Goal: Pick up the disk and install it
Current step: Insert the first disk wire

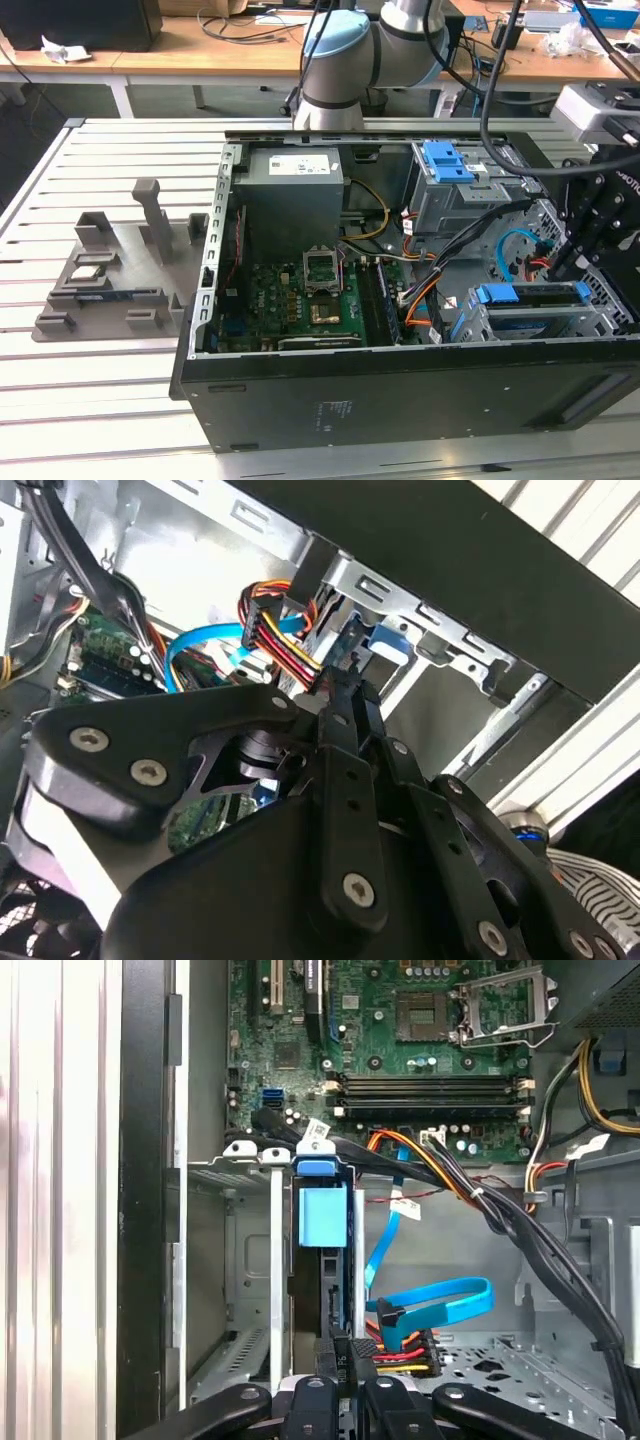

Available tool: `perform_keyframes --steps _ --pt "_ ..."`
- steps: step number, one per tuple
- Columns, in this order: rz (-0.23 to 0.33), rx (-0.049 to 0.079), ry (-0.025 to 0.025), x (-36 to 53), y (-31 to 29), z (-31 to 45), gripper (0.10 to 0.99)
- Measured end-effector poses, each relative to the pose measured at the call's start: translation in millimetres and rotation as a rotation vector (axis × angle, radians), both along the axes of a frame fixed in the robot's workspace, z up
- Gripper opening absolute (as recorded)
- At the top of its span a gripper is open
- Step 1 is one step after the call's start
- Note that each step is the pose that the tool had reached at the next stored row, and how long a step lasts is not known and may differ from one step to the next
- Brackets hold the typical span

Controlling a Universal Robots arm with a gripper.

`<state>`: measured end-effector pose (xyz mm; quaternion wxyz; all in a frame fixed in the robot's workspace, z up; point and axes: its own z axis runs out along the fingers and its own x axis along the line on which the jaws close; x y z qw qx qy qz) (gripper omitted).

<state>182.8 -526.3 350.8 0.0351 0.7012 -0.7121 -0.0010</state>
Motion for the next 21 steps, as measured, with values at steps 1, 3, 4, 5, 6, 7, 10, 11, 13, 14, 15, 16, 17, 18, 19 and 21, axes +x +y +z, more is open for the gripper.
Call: perform_keyframes --steps 1,3,4,5,6,7,10,11,13,14,15,16,17,18,19,21 --pt "0.000 0.000 0.0000 -0.1 -0.4 -0.8 0.169" --pt "0.000 0.000 0.0000 -0.1 -1.0 -2.7 0.169" --pt "0.000 0.000 0.0000 -0.2 -1.1 -3.8 0.169" --pt "0.000 0.000 0.0000 -0.5 -1.1 -4.3 0.169" --pt "0.000 0.000 0.0000 -0.6 -1.1 -4.8 0.169" --pt "0.000 0.000 0.0000 -0.8 -1.1 -5.2 0.169" --pt "0.000 0.000 0.0000 -1.4 -1.1 -6.6 0.169" --pt "0.000 0.000 0.0000 -1.4 -1.1 -7.4 0.169" --pt "0.000 0.000 0.0000 -1.5 -0.9 -8.2 0.169" --pt "0.000 0.000 0.0000 -1.5 -0.7 -8.6 0.169" --pt "0.000 0.000 0.0000 -1.6 -0.3 -8.9 0.169" --pt "0.000 0.000 0.0000 -1.6 0.4 -9.1 0.169" --pt "0.000 0.000 0.0000 -1.5 1.8 -9.4 0.169" --pt "0.000 0.000 0.0000 -1.5 2.0 -9.5 0.169" --pt "0.000 0.000 -0.0001 -1.5 2.0 -9.6 0.169" --pt "0.000 0.000 -0.0001 -1.4 2.1 -10.0 0.169"
